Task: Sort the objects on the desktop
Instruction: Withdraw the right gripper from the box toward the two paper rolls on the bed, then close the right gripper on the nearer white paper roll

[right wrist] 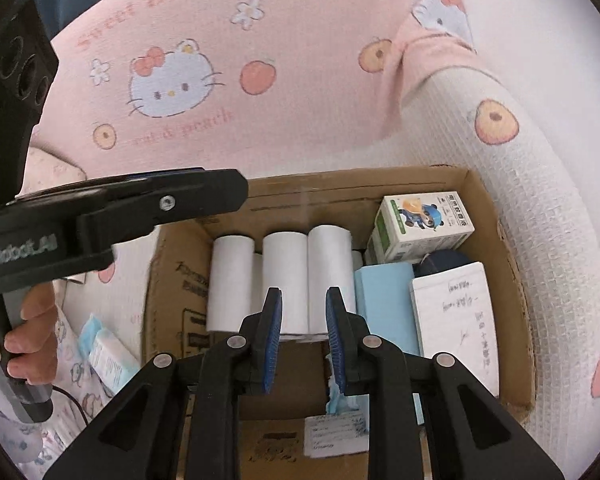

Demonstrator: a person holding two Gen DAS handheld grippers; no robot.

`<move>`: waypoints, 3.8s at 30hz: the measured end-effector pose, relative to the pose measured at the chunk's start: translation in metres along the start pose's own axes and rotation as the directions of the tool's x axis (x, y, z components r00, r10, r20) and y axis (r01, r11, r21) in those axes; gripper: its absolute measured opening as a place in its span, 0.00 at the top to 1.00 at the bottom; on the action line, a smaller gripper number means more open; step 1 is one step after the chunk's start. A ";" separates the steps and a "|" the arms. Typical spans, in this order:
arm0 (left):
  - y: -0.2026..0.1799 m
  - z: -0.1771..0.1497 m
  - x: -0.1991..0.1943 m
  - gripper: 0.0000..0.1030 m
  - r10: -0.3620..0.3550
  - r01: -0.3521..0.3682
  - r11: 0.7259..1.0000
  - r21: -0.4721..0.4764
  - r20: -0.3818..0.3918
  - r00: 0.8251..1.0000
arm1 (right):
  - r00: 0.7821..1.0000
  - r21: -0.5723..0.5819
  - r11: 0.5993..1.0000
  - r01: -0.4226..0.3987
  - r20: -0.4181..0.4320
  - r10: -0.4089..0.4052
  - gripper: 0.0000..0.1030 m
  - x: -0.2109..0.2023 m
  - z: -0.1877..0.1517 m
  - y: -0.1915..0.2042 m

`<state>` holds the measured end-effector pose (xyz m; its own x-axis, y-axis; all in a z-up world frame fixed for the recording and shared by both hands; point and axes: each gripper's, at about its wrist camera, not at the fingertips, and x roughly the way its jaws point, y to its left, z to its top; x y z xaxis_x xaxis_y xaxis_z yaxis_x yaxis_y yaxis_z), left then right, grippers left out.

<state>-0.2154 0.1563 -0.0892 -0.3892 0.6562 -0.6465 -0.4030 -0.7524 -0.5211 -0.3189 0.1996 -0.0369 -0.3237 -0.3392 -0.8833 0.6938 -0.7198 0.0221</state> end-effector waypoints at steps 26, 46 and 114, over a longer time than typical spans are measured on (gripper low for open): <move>0.049 -0.108 -0.109 0.91 0.147 -0.159 0.979 0.129 0.099 0.984 | 0.995 -0.147 0.986 0.077 0.075 -0.066 0.82 -0.041 -0.040 0.102; 0.204 -0.163 -0.196 0.91 0.301 -0.251 0.921 -0.298 0.136 0.944 | 0.965 -0.303 0.945 -0.125 0.186 0.187 0.82 0.004 -0.029 0.219; 0.416 -0.179 -0.144 0.61 0.255 -0.239 0.640 -0.730 -0.091 0.963 | 0.794 0.013 0.837 -0.547 -0.309 0.524 0.61 0.286 -0.005 0.390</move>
<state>-0.1789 -0.2616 -0.3128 -0.4020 0.4344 -0.8061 0.4396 -0.6806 -0.5860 -0.1375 -0.1750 -0.2833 0.3053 -0.4588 -0.8344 0.7497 -0.4244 0.5077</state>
